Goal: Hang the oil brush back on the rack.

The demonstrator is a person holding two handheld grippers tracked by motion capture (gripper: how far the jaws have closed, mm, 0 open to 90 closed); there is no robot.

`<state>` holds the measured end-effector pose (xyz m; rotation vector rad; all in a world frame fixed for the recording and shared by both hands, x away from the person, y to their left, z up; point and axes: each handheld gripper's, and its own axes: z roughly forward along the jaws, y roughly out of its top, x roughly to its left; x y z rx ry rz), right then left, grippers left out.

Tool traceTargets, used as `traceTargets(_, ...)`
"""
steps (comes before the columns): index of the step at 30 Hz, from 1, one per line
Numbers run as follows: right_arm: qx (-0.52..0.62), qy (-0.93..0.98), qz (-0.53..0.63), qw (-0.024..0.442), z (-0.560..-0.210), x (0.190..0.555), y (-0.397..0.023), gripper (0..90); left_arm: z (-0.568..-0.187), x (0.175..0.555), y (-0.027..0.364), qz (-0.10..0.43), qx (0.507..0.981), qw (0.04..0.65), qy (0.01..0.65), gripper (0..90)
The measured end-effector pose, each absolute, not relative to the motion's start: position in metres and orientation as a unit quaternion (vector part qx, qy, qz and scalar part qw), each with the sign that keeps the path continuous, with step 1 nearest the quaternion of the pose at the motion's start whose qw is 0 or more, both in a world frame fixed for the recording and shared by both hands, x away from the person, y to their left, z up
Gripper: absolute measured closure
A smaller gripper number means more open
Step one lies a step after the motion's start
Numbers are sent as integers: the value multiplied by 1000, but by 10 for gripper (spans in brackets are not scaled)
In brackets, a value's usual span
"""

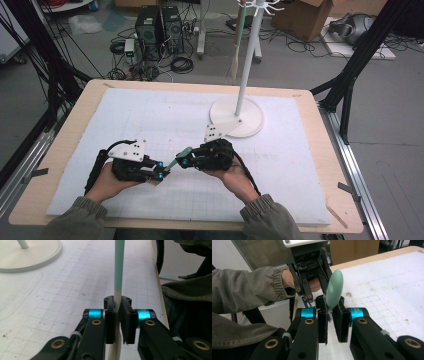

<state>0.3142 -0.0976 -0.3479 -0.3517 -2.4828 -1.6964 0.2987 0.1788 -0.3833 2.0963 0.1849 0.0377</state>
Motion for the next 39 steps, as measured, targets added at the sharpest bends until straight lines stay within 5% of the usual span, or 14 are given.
traceTargets(11, -92, -848, -521, 31, -333, 308, -91, 829, -383, 297, 175, 19, 871, 486, 67, 843)
traceTargets(15, -104, -828, -551, 14, -340, 305, -88, 731, -382, 297, 178, 20, 863, 498, 77, 846)
traceTargets(26, -124, -797, -591, 25, -355, 304, -82, 834, -382, 298, 179, 19, 854, 514, 81, 835)
traceTargets(28, -124, -802, -584, 23, -354, 304, -82, 834, -382, 298, 178, 17, 855, 512, 82, 766)
traceTargets(39, -124, -812, -569, 25, -353, 303, -80, 834, -383, 297, 175, 14, 858, 508, 75, 824)
